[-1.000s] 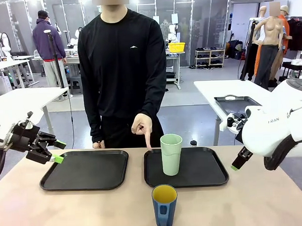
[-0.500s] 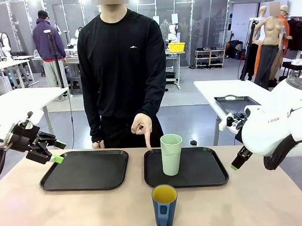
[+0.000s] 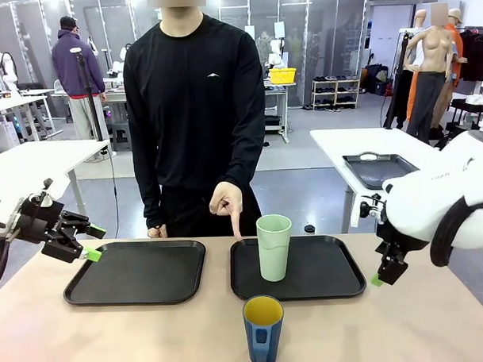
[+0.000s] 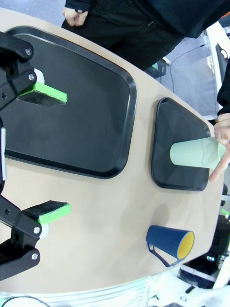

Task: Sort and store the cups by type.
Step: Pick up the Handle plastic cup and place it into the empty Flat Tray.

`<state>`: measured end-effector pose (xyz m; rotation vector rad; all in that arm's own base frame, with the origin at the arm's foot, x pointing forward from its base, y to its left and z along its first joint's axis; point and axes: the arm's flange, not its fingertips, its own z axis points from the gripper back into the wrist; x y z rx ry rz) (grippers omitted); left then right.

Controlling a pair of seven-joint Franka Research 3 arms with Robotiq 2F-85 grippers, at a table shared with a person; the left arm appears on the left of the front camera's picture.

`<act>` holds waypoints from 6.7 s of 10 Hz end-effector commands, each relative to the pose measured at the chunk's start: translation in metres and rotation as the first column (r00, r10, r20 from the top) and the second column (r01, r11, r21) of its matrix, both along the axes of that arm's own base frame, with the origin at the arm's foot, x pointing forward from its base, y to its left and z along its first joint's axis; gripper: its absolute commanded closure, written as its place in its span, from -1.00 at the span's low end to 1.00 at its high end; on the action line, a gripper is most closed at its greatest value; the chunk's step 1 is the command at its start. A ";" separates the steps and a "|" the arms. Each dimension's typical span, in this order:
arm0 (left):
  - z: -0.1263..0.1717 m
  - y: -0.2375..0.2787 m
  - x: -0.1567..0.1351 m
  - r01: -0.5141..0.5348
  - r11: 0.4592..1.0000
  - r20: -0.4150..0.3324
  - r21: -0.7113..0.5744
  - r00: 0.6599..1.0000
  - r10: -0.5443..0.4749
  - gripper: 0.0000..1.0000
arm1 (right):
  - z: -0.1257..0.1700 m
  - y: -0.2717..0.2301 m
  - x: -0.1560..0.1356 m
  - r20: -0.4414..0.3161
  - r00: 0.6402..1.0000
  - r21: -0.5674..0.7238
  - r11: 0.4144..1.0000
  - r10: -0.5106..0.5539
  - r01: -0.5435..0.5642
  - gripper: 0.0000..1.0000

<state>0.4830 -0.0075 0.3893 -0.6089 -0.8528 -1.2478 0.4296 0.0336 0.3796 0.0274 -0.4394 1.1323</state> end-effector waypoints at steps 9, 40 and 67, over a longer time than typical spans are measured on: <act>-0.001 -0.001 0.000 0.009 1.000 0.014 -0.024 1.000 -0.009 -1.00 | -0.083 0.002 -0.084 0.265 0.885 0.300 0.840 0.382 -0.453 -1.00; -0.001 -0.001 0.000 0.009 1.000 0.014 -0.024 1.000 -0.009 -1.00 | -0.151 0.137 -0.040 0.273 0.743 0.693 0.410 0.612 -0.592 -1.00; -0.001 -0.001 0.000 0.009 1.000 0.014 -0.024 1.000 -0.009 -1.00 | -0.072 0.221 -0.027 0.321 0.818 0.716 0.444 0.477 -0.539 -0.27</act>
